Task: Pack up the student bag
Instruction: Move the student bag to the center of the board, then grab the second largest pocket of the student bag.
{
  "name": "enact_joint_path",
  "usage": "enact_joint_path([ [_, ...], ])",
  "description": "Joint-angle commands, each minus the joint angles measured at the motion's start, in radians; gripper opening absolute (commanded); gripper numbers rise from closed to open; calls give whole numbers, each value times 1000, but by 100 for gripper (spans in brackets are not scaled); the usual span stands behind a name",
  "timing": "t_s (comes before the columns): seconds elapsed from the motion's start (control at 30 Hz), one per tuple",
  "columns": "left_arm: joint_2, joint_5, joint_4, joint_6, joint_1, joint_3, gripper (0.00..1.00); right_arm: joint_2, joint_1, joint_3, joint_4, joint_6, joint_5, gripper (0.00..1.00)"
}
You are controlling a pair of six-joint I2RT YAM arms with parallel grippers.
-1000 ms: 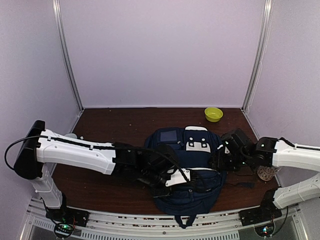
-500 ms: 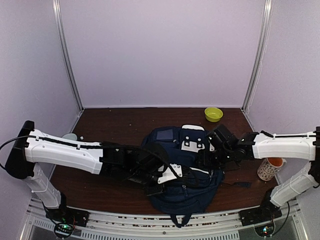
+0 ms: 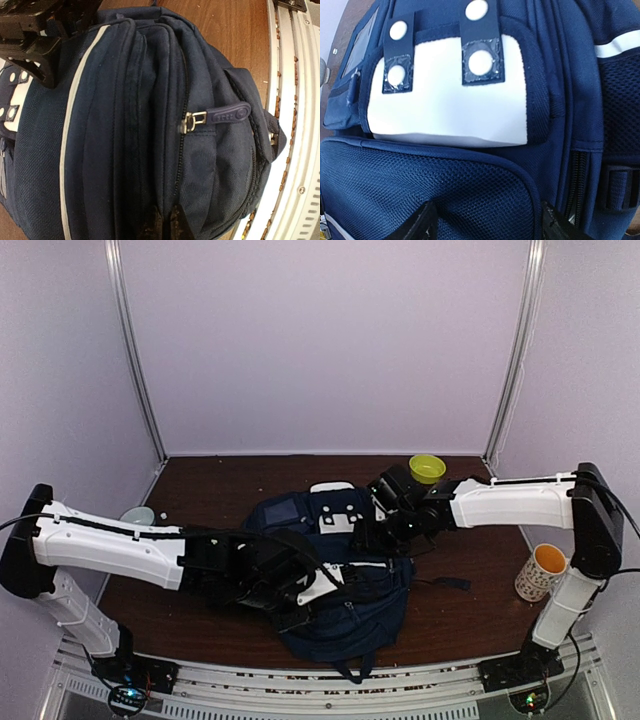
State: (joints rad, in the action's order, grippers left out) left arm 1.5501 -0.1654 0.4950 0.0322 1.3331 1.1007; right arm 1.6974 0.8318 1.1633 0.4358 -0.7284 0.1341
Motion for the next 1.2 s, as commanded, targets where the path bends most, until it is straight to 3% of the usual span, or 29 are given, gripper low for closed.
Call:
enact_joint_path([
  [0.0, 21, -47, -33, 43, -4, 48, 0, 17, 18, 95, 76, 93, -21, 67],
  [0.33, 70, 39, -62, 74, -64, 120, 0, -278, 19, -50, 210, 259, -225, 69],
  [0.43, 80, 67, -58, 77, -82, 134, 0, -418, 29, -152, 173, 265, -230, 75],
  [0.63, 78, 130, -65, 96, -112, 157, 0, -635, 239, -349, -9, 270, -262, 82],
  [0.93, 65, 253, -106, 129, -162, 140, 0, -561, 512, -418, -183, 223, -378, 76],
  [1.17, 67, 275, -108, 129, -164, 141, 0, -444, 547, -367, -143, 150, -496, 64],
])
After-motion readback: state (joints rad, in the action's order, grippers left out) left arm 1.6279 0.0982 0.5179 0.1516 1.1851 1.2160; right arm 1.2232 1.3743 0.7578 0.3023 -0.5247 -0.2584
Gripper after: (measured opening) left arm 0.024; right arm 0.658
